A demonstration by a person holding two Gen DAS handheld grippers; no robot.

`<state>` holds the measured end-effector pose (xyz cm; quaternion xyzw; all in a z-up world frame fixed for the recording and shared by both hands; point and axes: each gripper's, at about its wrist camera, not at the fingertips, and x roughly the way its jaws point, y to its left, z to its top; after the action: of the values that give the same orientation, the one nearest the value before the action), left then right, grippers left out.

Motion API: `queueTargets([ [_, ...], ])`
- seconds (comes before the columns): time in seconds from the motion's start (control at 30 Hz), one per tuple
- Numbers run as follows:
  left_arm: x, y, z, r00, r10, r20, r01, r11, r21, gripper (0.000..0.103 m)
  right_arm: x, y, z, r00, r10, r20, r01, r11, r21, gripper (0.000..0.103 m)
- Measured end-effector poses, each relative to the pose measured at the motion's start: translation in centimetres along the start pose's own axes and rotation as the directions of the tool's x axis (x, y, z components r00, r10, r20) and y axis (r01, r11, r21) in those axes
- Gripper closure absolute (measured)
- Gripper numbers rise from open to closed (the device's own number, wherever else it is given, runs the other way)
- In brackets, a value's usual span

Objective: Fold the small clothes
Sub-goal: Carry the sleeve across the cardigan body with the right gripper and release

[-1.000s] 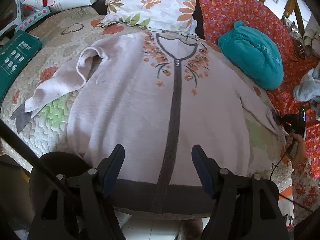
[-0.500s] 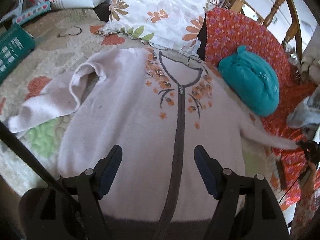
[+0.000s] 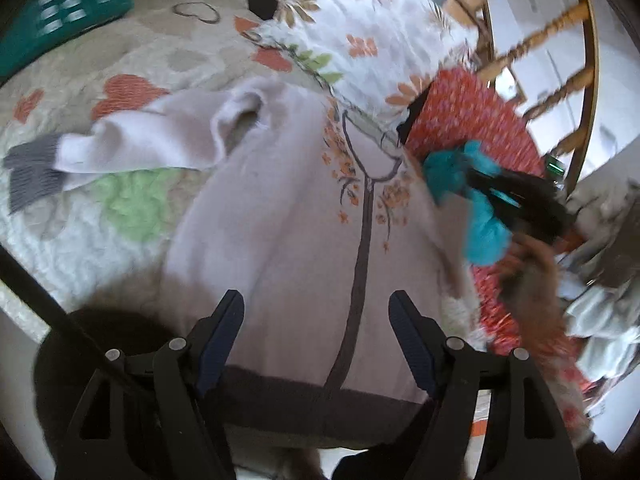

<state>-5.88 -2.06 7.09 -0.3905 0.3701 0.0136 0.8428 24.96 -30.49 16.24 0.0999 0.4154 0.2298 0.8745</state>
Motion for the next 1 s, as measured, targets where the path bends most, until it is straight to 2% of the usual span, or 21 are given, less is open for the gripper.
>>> queueTargets([
  [0.07, -1.8, 1.4, 0.4, 0.999, -0.013, 0.032, 0.014, 1.000, -0.027, 0.029, 5.1, 4.4, 0.2, 0.997, 0.035, -0.067, -0.038, 0.998, -0.055, 0.095],
  [0.17, -4.4, 3.8, 0.9, 0.996, -0.026, 0.085, 0.033, 0.997, -0.073, 0.028, 12.1, 10.9, -2.5, 0.991, 0.012, -0.130, -0.031, 0.988, -0.148, 0.095],
  [0.23, -5.9, 5.1, 1.4, 0.993, -0.031, 0.114, 0.042, 0.995, -0.089, 0.028, 16.1, 12.8, -3.5, 0.985, -0.008, -0.173, -0.024, 0.983, -0.183, 0.095],
  [0.37, -8.9, 7.1, 2.3, 0.982, -0.021, 0.187, 0.040, 0.994, -0.098, 0.027, 22.7, 16.4, -5.6, 0.971, -0.046, -0.233, 0.007, 0.986, -0.167, 0.095],
  [0.5, -11.6, 9.2, 3.0, 0.956, 0.073, 0.284, -0.042, 0.993, -0.114, 0.024, 25.7, 19.2, -6.8, 0.956, -0.020, -0.292, -0.037, 0.982, -0.186, 0.089],
  [0.53, -12.1, 10.0, 3.1, 0.949, 0.099, 0.298, -0.061, 0.989, -0.133, 0.024, 25.5, 20.0, -7.0, 0.949, 0.036, -0.314, -0.096, 0.979, -0.178, 0.089],
  [0.6, -13.0, 11.7, 3.2, 0.936, 0.141, 0.323, -0.086, 0.980, -0.178, 0.024, 24.2, 21.6, -6.7, 0.944, 0.088, -0.318, -0.149, 0.974, -0.172, 0.089],
  [0.67, -14.4, 13.5, 3.2, 0.913, 0.208, 0.351, -0.132, 0.965, -0.226, 0.024, 22.5, 24.9, -6.9, 0.939, 0.125, -0.322, -0.208, 0.949, -0.237, 0.089],
  [0.7, -15.0, 14.2, 3.2, 0.901, 0.244, 0.360, -0.159, 0.955, -0.249, 0.024, 21.5, 26.4, -7.4, 0.933, 0.144, -0.331, -0.243, 0.929, -0.280, 0.085],
  [0.8, -16.5, 16.0, 2.8, 0.871, 0.320, 0.373, -0.208, 0.928, -0.309, 0.024, 19.5, 32.5, -10.5, 0.889, 0.212, -0.406, -0.384, 0.828, -0.408, 0.058],
  [0.87, -17.6, 16.9, 2.4, 0.853, 0.356, 0.382, -0.228, 0.912, -0.341, 0.024, 18.6, 36.5, -14.2, 0.826, 0.248, -0.507, -0.506, 0.722, -0.471, 0.054],
  [0.93, -18.6, 17.5, 1.9, 0.836, 0.385, 0.392, -0.243, 0.899, -0.365, 0.024, 17.9, 39.0, -17.8, 0.787, 0.232, -0.572, -0.574, 0.615, -0.541, 0.050],
  [0.97, -19.2, 17.8, 1.7, 0.825, 0.403, 0.396, -0.253, 0.891, -0.378, 0.024, 17.4, 40.5, -20.4, 0.785, 0.197, -0.587, -0.590, 0.525, -0.613, 0.047],
  [1.0, -19.5, 17.9, 1.5, 0.817, 0.416, 0.398, -0.262, 0.884, -0.386, 0.024, 17.4, 41.5, -22.0, 0.796, 0.167, -0.582, -0.584, 0.465, -0.665, 0.045],
])
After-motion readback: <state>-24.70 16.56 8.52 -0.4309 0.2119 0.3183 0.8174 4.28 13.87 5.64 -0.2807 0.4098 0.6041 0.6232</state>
